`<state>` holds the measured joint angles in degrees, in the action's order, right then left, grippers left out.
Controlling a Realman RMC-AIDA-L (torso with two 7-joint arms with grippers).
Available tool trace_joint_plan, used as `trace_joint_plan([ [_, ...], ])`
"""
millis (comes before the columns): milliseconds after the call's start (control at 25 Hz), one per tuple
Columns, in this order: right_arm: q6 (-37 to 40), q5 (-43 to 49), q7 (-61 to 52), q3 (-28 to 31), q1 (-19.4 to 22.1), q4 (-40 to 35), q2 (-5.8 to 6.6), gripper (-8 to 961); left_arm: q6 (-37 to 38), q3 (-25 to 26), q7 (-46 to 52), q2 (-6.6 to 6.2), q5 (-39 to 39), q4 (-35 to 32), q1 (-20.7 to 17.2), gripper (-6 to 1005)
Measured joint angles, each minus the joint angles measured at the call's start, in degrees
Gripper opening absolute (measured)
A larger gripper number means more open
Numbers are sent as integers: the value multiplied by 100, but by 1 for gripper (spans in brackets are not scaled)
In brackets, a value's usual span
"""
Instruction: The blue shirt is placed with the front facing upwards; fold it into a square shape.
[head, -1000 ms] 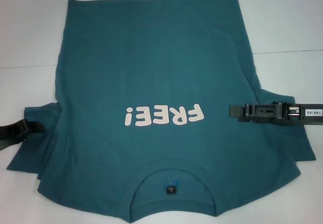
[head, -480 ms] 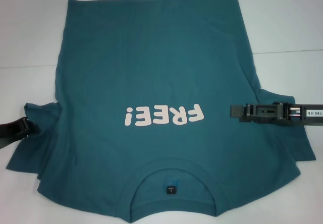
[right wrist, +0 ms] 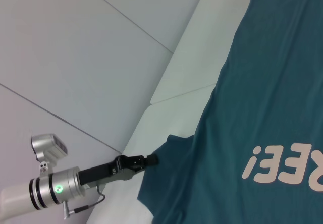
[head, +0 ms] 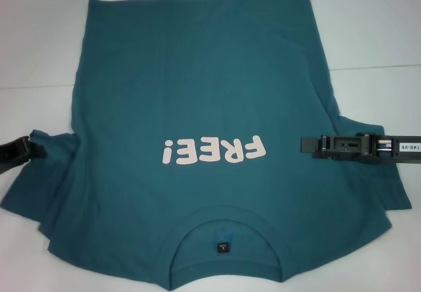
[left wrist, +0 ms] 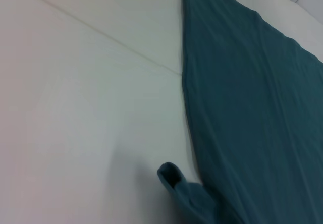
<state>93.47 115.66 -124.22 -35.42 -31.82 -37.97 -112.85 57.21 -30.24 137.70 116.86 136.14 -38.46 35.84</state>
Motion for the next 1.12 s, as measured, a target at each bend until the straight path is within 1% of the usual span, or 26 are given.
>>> trace_joint_plan([
  [160, 16, 0, 2, 0, 2, 0, 0, 867, 39, -7, 79, -91, 200, -68, 111, 44],
  [360, 33, 0, 3, 0, 20, 0, 0, 867, 70, 5, 435, -178, 840, -274, 250, 45],
  [680, 33, 0, 3, 0, 27, 0, 0, 867, 199, 16, 594, -187, 943, -486, 280, 47],
  [920, 35, 0, -1, 0, 27, 0, 0, 867, 249, 11, 751, -196, 959, -707, 211, 49],
  [1120, 39, 1, -3, 0, 27, 0, -7, 867, 497, 7, 763, -205, 959, -766, 244, 50],
])
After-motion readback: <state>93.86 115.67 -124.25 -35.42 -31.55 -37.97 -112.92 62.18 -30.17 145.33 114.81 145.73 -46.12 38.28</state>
